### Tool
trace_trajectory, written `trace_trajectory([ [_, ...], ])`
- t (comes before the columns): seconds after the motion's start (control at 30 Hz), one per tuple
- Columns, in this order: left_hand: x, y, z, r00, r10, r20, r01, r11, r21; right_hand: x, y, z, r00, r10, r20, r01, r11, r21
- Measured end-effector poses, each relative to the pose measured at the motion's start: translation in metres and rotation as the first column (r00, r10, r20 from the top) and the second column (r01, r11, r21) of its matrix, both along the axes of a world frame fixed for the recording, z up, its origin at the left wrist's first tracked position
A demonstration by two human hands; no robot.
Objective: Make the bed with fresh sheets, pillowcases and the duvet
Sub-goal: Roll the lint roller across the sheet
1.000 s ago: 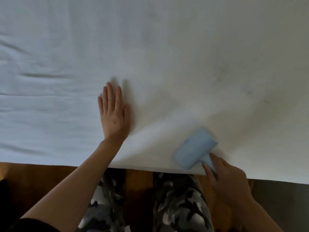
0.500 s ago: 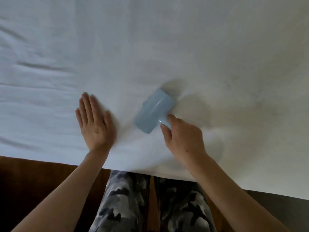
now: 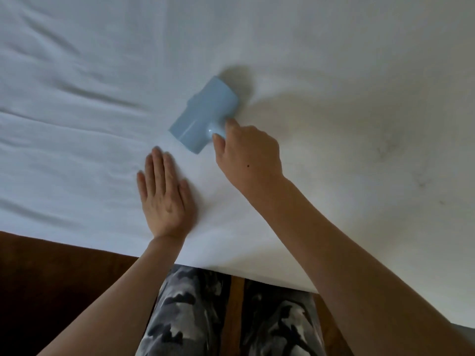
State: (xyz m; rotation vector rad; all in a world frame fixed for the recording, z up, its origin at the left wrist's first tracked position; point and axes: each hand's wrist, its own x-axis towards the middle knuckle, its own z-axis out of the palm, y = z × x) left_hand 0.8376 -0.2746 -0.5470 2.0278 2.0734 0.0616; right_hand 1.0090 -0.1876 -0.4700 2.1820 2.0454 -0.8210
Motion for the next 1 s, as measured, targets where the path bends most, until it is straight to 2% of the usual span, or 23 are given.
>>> trace_trajectory([
  [0.13,0.0,0.0,0.0,1.0,-0.004,-0.001,0.004,1.0,0.007,0.038,-0.052,0.007,0.999,-0.024,-0.022,0.022,0.998,-0.066],
  [0.4,0.002,-0.001,0.002,1.0,-0.014,-0.021,0.014,1.0,-0.006,0.124,-0.174,0.027,0.992,-0.031,0.125,0.06,0.97,-0.234],
  [0.57,0.003,-0.001,0.004,1.0,-0.013,-0.014,0.013,1.0,-0.003,0.156,-0.223,0.04,0.983,-0.176,0.055,0.184,0.931,-0.315],
  [0.67,0.009,-0.002,0.008,0.999,-0.03,0.028,0.031,1.0,-0.002,0.163,-0.238,0.055,0.957,-0.289,-0.031,0.267,0.916,-0.299],
  [0.77,0.021,-0.002,0.007,0.995,-0.082,0.057,0.081,0.997,0.019,0.166,-0.241,0.065,0.947,-0.319,-0.037,0.295,0.912,-0.286],
  [0.83,0.027,-0.002,0.003,0.999,-0.017,0.048,0.016,0.999,0.038,0.168,-0.236,0.057,0.947,-0.32,0.003,0.308,0.908,-0.285],
  [0.9,0.029,-0.001,-0.001,0.991,0.13,0.023,-0.131,0.99,0.057,0.165,-0.222,0.043,0.946,-0.319,0.061,0.323,0.906,-0.275],
  [1.0,0.029,0.0,-0.002,0.96,0.279,0.002,-0.279,0.959,0.056,0.146,-0.18,0.026,0.964,-0.252,0.079,0.263,0.944,-0.2],
])
